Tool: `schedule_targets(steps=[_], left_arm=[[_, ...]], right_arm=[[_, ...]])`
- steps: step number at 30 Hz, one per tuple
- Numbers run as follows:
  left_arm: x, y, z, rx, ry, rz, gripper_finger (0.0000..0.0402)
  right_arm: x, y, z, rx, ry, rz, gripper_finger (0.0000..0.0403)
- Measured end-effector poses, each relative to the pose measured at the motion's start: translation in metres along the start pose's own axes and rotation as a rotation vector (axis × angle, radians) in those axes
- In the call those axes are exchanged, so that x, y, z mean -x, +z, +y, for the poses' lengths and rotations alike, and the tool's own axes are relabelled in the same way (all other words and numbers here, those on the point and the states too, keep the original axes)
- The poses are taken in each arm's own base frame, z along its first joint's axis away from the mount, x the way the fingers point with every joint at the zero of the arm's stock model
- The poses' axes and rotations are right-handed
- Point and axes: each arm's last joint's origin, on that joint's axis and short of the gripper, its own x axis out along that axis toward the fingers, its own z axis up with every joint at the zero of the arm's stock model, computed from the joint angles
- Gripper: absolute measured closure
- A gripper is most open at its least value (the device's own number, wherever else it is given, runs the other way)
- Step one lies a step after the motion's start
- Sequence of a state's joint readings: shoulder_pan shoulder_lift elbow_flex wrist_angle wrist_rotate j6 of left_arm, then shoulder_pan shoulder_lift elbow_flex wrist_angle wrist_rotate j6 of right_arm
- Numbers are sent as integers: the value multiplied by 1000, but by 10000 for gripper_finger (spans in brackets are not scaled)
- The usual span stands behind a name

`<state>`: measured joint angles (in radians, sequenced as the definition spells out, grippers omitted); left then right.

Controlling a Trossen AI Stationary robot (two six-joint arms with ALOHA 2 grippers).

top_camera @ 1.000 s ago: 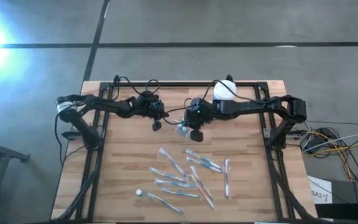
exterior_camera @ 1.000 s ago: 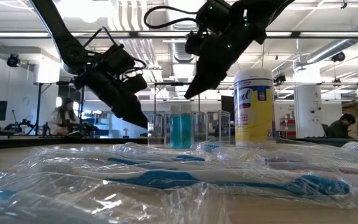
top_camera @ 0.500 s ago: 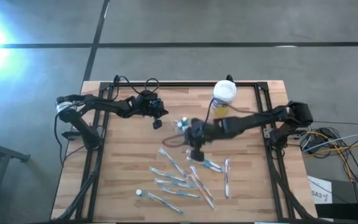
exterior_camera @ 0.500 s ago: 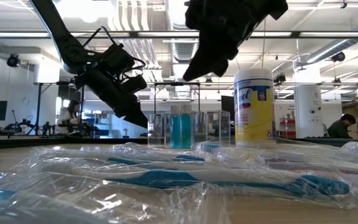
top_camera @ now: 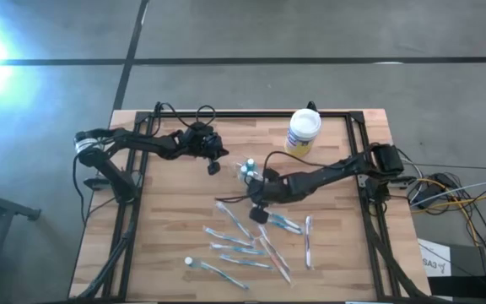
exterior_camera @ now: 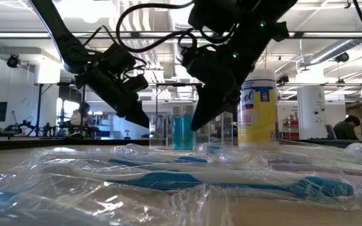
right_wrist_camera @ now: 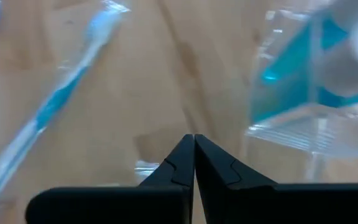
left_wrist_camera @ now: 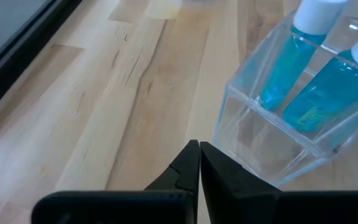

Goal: Pick & Place toothbrushing station
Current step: Adjust the transparent organizer

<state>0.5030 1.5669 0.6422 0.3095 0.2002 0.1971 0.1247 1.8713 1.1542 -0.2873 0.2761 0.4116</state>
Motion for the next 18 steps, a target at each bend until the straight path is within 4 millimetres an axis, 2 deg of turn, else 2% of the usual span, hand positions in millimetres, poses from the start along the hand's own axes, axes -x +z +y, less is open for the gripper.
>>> schedule_targets(steps=[7,18], left_arm=[[0,-1,-1,12,-13,14,390],[-1,-2,-9,9,-78,25,381]], right_arm=[[3,-8,-7,-46,-156,37,394],[-4,-21,-22,-71,-238,70,394]])
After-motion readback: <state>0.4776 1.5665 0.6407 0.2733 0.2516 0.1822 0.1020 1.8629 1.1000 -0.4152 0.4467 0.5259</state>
